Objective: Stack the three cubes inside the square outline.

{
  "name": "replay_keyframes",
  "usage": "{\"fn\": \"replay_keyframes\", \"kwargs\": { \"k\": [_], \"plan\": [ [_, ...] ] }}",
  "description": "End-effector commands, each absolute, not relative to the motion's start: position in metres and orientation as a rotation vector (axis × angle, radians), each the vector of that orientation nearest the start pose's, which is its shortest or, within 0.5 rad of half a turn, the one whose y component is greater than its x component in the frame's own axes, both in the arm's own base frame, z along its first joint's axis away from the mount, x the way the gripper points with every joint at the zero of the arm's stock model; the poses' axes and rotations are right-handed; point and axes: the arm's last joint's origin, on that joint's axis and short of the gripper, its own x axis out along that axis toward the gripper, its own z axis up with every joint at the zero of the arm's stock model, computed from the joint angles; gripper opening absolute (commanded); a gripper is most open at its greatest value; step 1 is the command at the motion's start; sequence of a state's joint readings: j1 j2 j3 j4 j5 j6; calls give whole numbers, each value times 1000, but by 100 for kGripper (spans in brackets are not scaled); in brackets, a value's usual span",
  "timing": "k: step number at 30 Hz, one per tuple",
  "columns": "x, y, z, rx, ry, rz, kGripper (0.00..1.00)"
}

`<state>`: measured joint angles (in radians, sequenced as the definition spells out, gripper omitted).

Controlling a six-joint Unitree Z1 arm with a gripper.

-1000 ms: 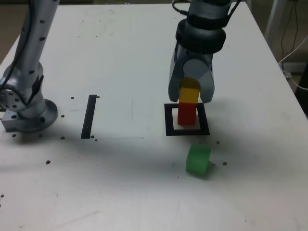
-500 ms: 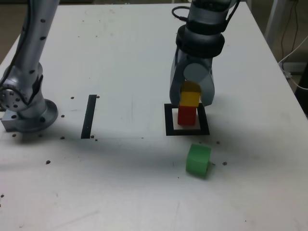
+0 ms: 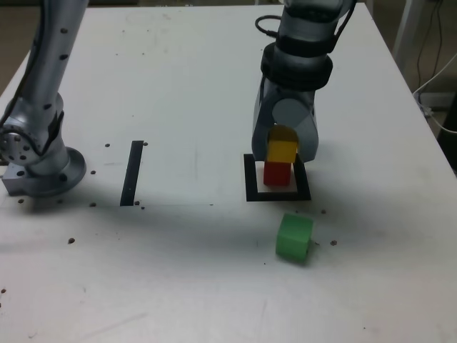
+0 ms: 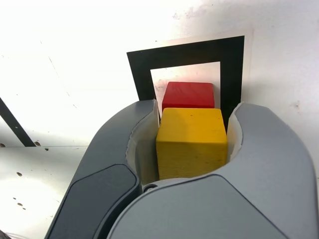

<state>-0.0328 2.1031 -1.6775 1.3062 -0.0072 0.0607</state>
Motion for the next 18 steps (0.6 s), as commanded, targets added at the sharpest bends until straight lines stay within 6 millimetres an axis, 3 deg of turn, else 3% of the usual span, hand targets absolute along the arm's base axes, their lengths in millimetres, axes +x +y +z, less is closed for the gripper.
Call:
{"fn": "replay_keyframes", "kwargs": {
  "k": [1, 6, 8, 10, 14, 18],
  "plan": [
    [381, -12, 247, 65, 1736, -84, 28],
    [381, -11, 244, 63, 1743, -86, 28],
    [381, -10, 241, 60, 1745, -91, 33],
    [380, -9, 239, 58, 1746, -99, 49],
    [380, -9, 236, 57, 1744, -115, 90],
    [380, -9, 236, 58, 1745, -118, 99]
  ]
}}
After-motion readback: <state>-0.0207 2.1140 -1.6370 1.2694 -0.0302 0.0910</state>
